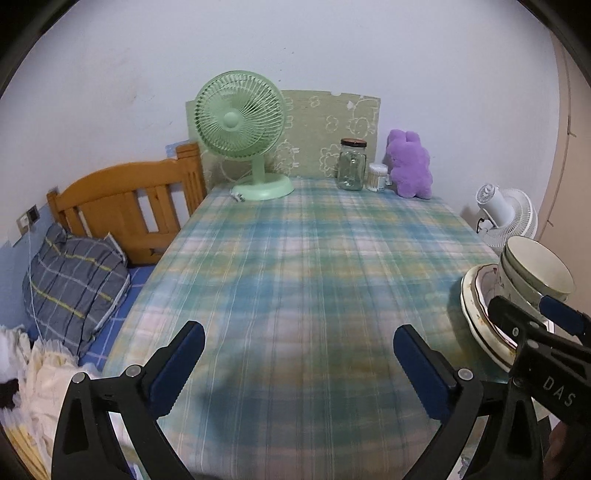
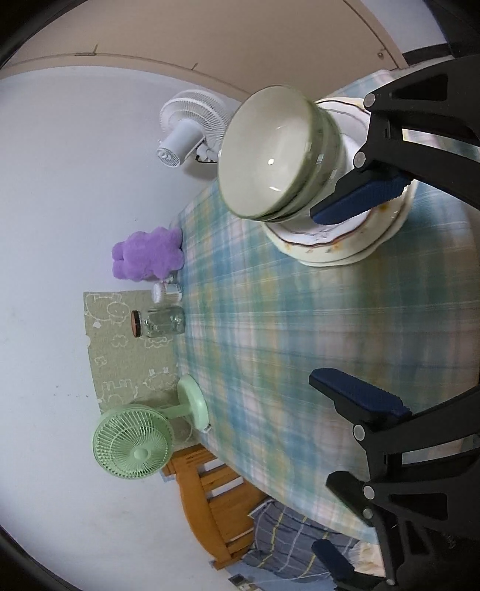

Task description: Organize plates and bowls

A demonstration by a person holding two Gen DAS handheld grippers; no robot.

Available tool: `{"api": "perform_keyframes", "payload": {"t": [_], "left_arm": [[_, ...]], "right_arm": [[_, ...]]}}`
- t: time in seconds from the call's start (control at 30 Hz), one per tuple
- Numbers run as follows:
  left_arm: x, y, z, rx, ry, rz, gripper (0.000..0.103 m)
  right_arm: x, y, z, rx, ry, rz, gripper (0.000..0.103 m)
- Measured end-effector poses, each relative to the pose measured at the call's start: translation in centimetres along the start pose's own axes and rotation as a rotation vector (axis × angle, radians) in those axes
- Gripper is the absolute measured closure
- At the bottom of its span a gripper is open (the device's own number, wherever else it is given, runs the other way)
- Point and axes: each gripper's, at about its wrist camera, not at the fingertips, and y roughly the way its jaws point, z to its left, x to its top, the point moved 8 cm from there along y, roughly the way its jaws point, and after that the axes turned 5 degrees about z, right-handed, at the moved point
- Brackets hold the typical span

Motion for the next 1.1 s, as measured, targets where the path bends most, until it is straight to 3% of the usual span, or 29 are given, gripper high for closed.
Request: {"api": "perform_keyframes", "payload": {"t": [1.1], "left_arm": [[-2.8,-4.3,-0.5,0.0,-0.028,-0.064,0.0]], "right_arm": [[-3.0,-5.0,-0.5,0.012,-0.02,-0.061,0.019]]}}
